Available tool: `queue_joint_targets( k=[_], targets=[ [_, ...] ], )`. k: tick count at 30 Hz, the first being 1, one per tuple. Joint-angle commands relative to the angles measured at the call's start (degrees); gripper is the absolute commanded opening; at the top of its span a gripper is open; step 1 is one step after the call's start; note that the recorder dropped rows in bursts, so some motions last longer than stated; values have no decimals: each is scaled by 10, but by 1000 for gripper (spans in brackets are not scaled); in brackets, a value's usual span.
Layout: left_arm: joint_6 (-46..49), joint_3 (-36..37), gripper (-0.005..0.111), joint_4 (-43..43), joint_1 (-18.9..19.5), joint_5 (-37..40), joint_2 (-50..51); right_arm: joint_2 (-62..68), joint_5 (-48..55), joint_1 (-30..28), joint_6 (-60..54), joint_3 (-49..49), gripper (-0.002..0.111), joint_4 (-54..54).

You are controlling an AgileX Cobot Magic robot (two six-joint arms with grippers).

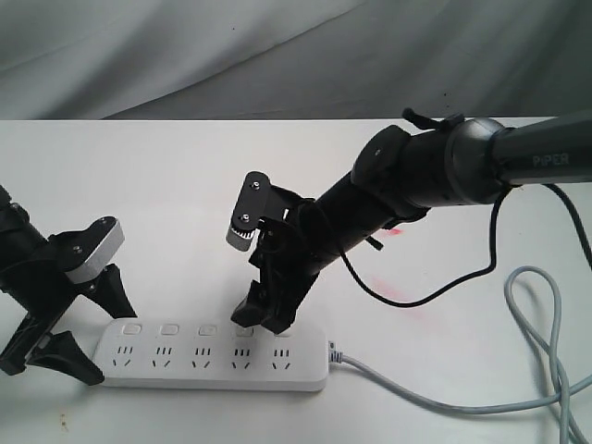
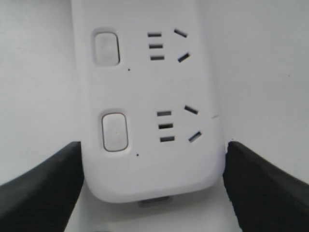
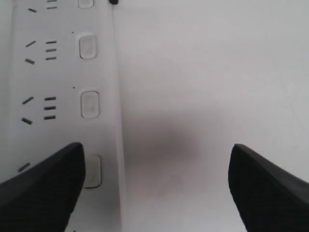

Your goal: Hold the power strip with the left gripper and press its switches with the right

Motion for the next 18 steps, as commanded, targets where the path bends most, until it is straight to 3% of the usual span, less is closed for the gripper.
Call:
queue_joint_targets(
  k=[1, 18],
  targets=[
    [3, 2, 42, 3, -2, 2, 1, 5, -3, 5, -3, 3, 75, 7],
    [3, 2, 42, 3, -2, 2, 1, 19, -31, 6, 0, 3, 75, -26]
  ],
)
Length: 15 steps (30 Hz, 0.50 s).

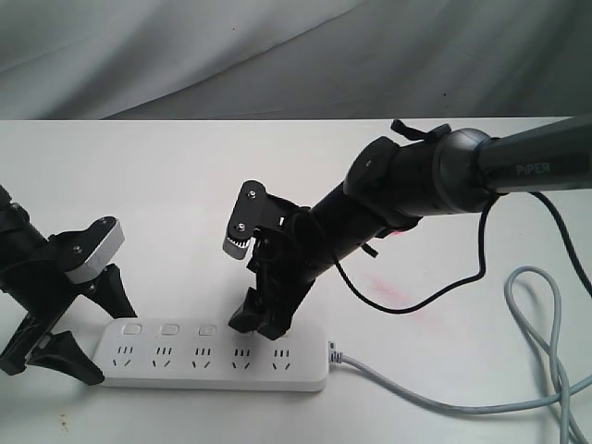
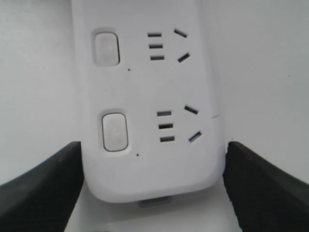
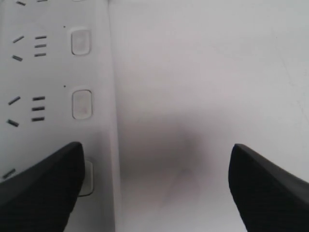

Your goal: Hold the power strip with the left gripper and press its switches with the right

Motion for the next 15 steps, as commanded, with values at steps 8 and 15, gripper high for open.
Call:
queue_joint_targets(
  k=[8, 15],
  targets=[
    [3, 2, 42, 3, -2, 2, 1, 3, -17, 0, 3, 13, 75, -57],
    [3, 2, 42, 3, -2, 2, 1, 20, -31, 12, 30, 13, 75, -99]
  ],
)
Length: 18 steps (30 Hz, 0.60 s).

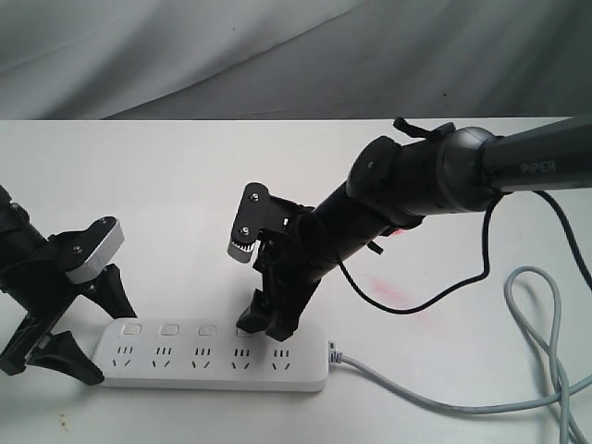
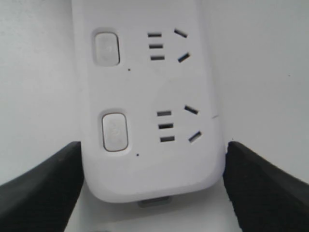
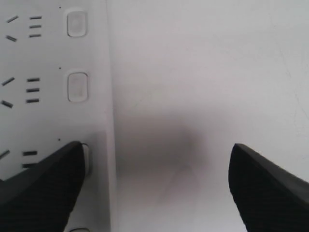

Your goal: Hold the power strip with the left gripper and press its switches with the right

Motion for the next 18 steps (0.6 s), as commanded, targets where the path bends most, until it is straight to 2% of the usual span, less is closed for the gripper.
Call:
queue_joint_targets(
  k=[1, 18],
  targets=[
    [3, 2, 42, 3, -2, 2, 1, 20, -24, 10, 10, 8, 75, -48],
    [3, 2, 42, 3, -2, 2, 1, 22, -36, 23, 33, 8, 75, -92]
  ],
)
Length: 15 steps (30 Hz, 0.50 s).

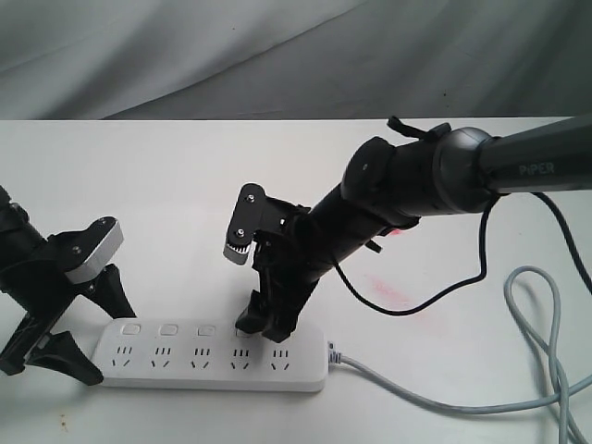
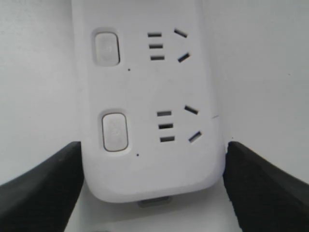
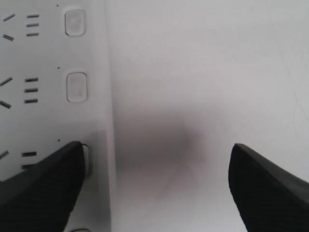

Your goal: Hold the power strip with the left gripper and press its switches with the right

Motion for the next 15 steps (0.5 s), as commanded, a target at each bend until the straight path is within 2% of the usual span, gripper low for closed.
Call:
queue_joint_targets(
  k=[1, 5, 10, 15],
  targets=[
    [3, 2, 42, 2, -2, 2, 1, 22, -30, 16, 8, 8, 75, -69],
    [3, 2, 42, 2, -2, 2, 1, 22, -34, 18, 20, 8, 75, -84],
    [3, 2, 42, 2, -2, 2, 1, 6, -34, 16, 12, 8, 75, -21],
    [3, 2, 42, 2, -2, 2, 1, -44, -35, 16, 1, 8, 75, -7]
  ],
)
